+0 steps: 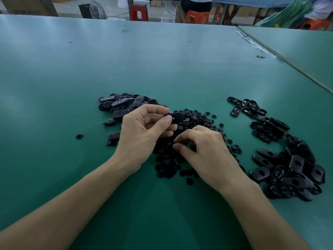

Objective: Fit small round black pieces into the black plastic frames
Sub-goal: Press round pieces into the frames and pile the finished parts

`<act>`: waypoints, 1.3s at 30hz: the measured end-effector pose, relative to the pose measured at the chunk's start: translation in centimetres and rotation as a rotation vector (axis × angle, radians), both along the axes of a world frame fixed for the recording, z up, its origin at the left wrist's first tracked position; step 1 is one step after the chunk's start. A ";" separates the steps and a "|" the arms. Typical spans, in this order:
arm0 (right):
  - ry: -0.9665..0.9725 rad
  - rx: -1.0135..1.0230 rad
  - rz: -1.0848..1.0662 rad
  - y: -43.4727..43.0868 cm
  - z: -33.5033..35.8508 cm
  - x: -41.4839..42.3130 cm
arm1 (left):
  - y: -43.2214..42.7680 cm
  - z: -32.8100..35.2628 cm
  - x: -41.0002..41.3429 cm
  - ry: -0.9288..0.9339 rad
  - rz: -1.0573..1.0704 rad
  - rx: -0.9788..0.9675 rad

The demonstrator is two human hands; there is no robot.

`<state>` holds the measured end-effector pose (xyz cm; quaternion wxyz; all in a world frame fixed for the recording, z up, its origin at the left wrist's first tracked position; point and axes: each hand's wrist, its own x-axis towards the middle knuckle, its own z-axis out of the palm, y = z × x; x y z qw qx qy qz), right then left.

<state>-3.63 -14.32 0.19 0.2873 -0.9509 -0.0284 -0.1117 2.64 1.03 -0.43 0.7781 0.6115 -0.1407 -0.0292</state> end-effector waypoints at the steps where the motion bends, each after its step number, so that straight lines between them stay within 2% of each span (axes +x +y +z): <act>1: 0.003 0.007 -0.007 0.1 0.0 0.0 | 0.0 0.0 0.0 0.001 0.002 -0.001; 7: -0.024 0.075 -0.042 0.3 0.1 -0.1 | 0.0 -0.1 0.1 0.000 0.027 0.020; 16: 0.020 -0.080 -0.079 0.4 0.3 -0.4 | -0.1 -0.2 0.1 0.022 0.041 0.017; 24: 0.039 -0.022 -0.104 0.1 0.3 -0.5 | 0.1 -0.4 0.3 -0.005 0.037 0.031; 29: -0.024 0.035 -0.143 0.0 0.4 -0.4 | 0.0 -0.5 0.2 -0.004 0.045 0.031; 39: 0.037 0.012 -0.147 -0.3 0.7 -0.7 | 0.0 -0.5 0.2 0.001 0.030 0.049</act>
